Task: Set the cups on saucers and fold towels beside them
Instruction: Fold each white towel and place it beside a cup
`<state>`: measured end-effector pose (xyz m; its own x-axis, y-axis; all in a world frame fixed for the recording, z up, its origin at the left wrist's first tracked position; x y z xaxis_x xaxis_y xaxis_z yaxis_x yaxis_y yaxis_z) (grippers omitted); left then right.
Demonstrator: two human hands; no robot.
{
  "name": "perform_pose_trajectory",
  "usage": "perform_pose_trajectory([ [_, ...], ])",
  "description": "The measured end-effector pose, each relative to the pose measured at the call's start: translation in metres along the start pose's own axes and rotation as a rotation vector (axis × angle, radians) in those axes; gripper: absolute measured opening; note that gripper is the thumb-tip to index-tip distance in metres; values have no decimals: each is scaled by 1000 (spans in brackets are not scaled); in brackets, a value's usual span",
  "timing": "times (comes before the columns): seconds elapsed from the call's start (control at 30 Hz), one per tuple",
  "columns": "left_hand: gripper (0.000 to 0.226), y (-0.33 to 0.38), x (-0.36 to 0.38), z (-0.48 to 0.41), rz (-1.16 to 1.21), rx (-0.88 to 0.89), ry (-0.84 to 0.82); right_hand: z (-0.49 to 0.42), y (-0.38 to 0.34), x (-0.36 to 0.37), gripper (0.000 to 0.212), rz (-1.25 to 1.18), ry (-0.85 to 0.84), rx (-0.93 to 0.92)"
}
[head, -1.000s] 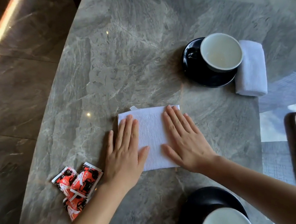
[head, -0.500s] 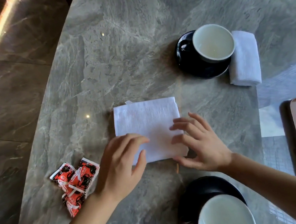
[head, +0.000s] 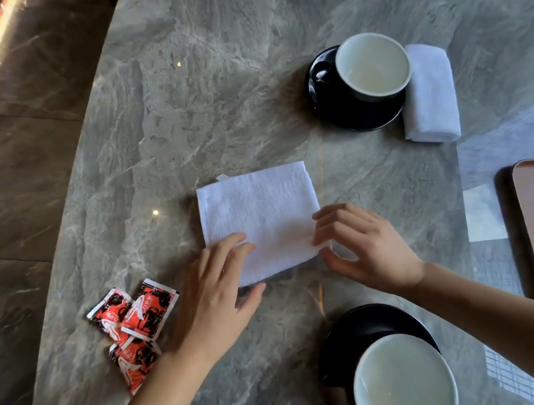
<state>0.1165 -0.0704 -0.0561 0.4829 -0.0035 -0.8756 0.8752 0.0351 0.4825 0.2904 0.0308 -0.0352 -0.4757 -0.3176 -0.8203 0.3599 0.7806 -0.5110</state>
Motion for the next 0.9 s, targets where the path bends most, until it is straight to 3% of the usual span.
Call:
perform_pose_trajectory([
  [0.2, 18, 9, -16, -5, 87, -64, 125, -25, 3, -16, 14, -310, 246, 284],
  [0.4, 17, 26, -16, -5, 512, -269, 164, -47, 25, -17, 15, -339, 432, 396],
  [0.63, 17, 40, 13, -9, 1085, -460, 52, -69, 44, -8, 15, -225, 326, 416],
  [0.9, 9, 19, 24, -13, 970, -508, -34, -76, 51, 8, 17, -109, 186, 438],
])
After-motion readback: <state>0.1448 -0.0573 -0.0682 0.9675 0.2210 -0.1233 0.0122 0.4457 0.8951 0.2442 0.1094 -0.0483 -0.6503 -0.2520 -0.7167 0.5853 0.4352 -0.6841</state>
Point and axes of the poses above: each hand's wrist, its own z-axis away from the middle knuckle, its own x-axis out of the palm, y = z × x, the point moved 6 cm from there along -z, towards the middle knuckle, and after that the axes turned 2 degrees about -y, right-handed, at the moved point
